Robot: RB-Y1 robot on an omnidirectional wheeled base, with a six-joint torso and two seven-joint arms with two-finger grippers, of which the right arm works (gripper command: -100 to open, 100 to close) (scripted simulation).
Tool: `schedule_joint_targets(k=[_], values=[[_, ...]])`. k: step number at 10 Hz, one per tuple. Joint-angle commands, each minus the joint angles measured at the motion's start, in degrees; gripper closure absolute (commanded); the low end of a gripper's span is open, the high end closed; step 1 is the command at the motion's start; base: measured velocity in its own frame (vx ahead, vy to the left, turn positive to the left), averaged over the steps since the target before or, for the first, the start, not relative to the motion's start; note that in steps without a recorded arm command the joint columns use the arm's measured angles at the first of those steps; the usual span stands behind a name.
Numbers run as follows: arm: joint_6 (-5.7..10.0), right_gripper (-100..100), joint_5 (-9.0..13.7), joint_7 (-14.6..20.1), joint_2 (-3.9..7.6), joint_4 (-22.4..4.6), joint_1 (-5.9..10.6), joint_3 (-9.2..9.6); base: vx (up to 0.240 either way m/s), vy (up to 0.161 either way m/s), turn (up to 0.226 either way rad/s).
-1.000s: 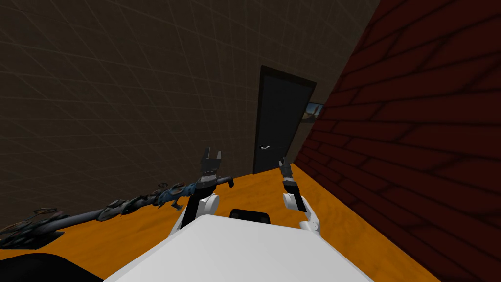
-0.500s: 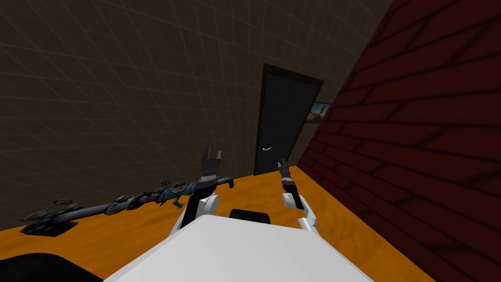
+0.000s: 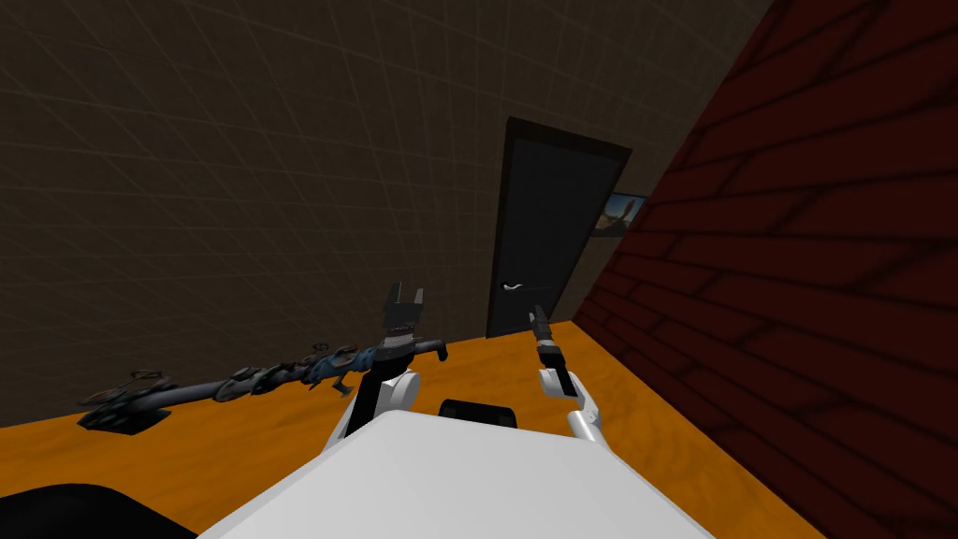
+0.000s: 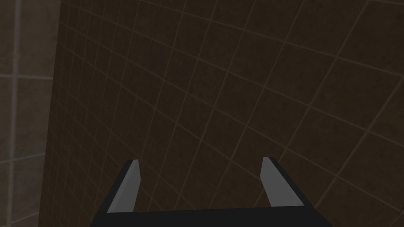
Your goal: Pull the door open
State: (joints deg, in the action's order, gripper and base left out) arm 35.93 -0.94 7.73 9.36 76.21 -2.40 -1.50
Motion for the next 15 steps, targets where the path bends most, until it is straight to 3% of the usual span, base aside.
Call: schedule_joint_targets(k=[1, 3, 7, 8, 15], values=[[0.36, -100, -0.2, 0.3, 0.34, -2.9, 1.23, -0.02, 0.033, -0.033, 0.042], [0.64, -100, -0.4, 0.4, 0.59, -5.0, 2.13, 0.00, 0.055, -0.039, 0.085], [1.72, -100, -1.0, 1.2, 1.56, -12.6, 5.64, 0.07, 0.074, -0.047, 0.095], [1.72, -100, -1.0, 1.2, 1.56, -13.3, 5.64, 0.07, 0.061, -0.050, 0.045], [3.21, -100, -2.0, 2.2, 2.86, -24.6, 10.43, 0.16, 0.058, -0.046, 0.080]])
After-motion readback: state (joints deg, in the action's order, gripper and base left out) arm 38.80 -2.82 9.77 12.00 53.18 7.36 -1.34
